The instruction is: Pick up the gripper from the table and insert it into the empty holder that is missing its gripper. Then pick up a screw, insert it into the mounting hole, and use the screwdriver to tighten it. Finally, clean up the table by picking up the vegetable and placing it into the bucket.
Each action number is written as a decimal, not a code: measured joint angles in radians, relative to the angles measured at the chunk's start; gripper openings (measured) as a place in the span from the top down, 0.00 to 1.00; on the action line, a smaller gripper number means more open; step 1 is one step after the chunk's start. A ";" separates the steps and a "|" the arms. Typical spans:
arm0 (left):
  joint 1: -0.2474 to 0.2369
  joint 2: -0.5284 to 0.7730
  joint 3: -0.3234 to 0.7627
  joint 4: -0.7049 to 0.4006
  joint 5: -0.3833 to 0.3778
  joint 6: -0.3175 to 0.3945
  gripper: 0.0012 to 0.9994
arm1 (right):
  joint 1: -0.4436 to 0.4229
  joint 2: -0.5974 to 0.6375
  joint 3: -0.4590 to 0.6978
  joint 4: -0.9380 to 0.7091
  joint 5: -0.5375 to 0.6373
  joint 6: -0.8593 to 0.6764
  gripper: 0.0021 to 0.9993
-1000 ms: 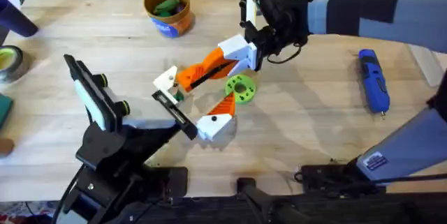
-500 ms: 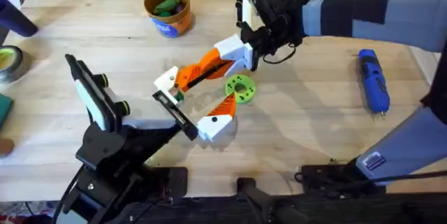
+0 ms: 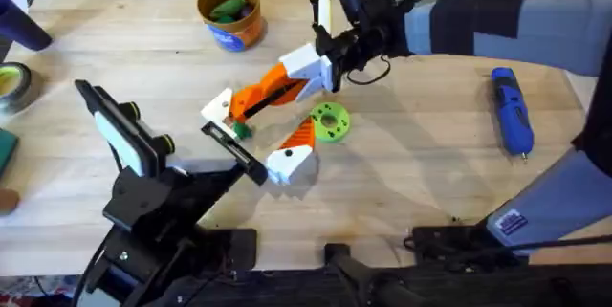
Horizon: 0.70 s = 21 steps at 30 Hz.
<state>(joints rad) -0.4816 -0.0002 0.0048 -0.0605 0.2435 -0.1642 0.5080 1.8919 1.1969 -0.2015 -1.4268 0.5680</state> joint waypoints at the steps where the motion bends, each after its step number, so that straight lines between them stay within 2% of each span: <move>1: 0.000 0.000 0.000 0.000 -0.004 0.000 0.01 | 0.001 0.000 0.000 0.008 0.006 0.013 0.99; 11: 0.000 0.000 0.000 -0.003 -0.007 -0.010 0.01 | -0.007 0.030 0.001 0.044 0.016 0.081 0.99; 21: -0.007 0.000 0.000 -0.002 0.030 -0.032 0.01 | -0.019 0.066 0.005 0.059 -0.017 0.117 0.99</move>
<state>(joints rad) -0.4884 -0.0001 0.0048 -0.0624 0.2733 -0.1959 0.4885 1.9575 1.2021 -0.1421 -1.4441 0.6848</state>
